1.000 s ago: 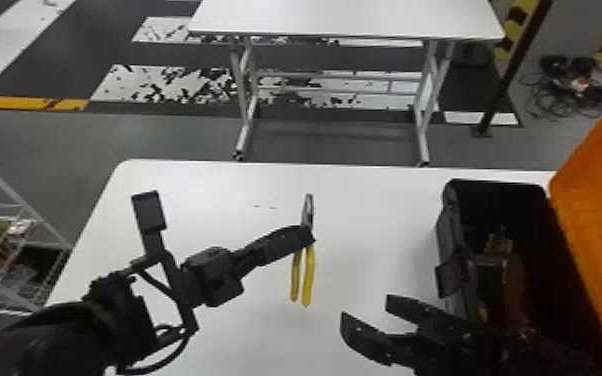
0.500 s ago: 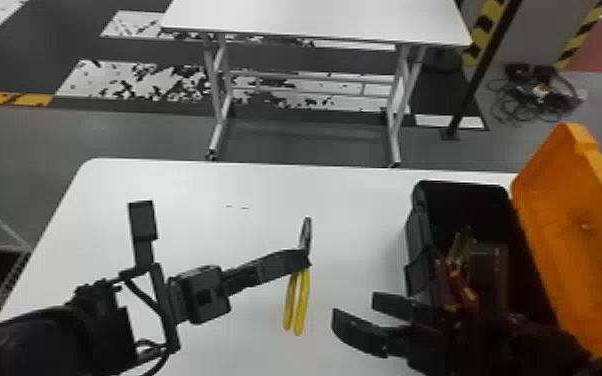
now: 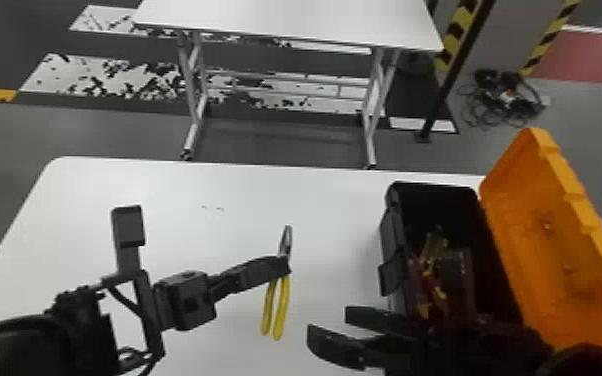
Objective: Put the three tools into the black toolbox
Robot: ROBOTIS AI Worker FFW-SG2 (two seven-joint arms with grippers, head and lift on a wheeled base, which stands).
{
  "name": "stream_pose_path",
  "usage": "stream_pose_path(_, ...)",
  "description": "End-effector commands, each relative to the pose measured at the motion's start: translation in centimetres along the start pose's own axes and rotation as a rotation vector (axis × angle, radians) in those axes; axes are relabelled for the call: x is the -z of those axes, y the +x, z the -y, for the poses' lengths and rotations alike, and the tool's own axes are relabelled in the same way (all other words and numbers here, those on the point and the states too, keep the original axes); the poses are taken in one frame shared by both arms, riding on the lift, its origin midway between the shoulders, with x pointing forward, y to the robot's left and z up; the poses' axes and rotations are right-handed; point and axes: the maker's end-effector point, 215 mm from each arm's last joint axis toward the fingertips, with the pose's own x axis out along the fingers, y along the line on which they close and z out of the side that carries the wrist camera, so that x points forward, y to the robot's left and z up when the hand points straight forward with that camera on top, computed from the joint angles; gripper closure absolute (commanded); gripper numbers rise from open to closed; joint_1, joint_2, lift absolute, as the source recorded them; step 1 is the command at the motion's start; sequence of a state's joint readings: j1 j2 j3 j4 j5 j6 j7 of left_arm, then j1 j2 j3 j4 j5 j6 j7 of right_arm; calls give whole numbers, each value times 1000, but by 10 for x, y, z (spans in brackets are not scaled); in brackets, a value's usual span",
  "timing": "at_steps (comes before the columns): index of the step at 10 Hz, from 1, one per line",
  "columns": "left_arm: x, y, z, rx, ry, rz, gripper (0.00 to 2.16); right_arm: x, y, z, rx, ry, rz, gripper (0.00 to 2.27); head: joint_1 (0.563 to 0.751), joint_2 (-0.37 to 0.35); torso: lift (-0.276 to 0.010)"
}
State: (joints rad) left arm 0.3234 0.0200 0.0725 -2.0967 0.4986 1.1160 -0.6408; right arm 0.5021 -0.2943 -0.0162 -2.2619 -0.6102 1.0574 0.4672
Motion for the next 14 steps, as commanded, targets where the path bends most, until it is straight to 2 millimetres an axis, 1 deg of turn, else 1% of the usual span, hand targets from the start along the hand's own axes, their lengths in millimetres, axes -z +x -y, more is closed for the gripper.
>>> stream_pose_path(1, 1, 1, -5, -12, 1, 6, 1382, 1, -1, -12, -27, 4, -20, 73, 695, -78, -51)
stream_pose_path(3, 2, 3, -3, -11, 7, 0, 1382, 2, 0, -26, -45, -10, -35, 76, 695, -58, -51)
stream_pose_path(5, 6, 9, 5, 5, 10, -13, 1382, 1, 12, -36, -56, -33, -45, 76, 695, -47, -51)
stream_pose_path(7, 15, 19, 14, 21, 17, -36, 1382, 5, 20, -37, -46, -47, -58, 76, 695, -41, -51)
stream_pose_path(9, 20, 23, 17, 22, 22, -49, 1382, 3, 21, -38, -48, -52, -54, 76, 695, -50, -51)
stream_pose_path(11, 26, 29, 24, 30, 19, -58, 1382, 2, 23, -34, -40, -53, -50, 76, 695, -63, -51)
stream_pose_path(13, 30, 31, 29, 37, 19, -62, 1382, 4, 29, -29, -34, -56, -53, 87, 695, -81, -51)
stream_pose_path(14, 31, 29, 28, 32, 21, -62, 1382, 5, 32, -28, -35, -58, -54, 161, 695, -87, -51)
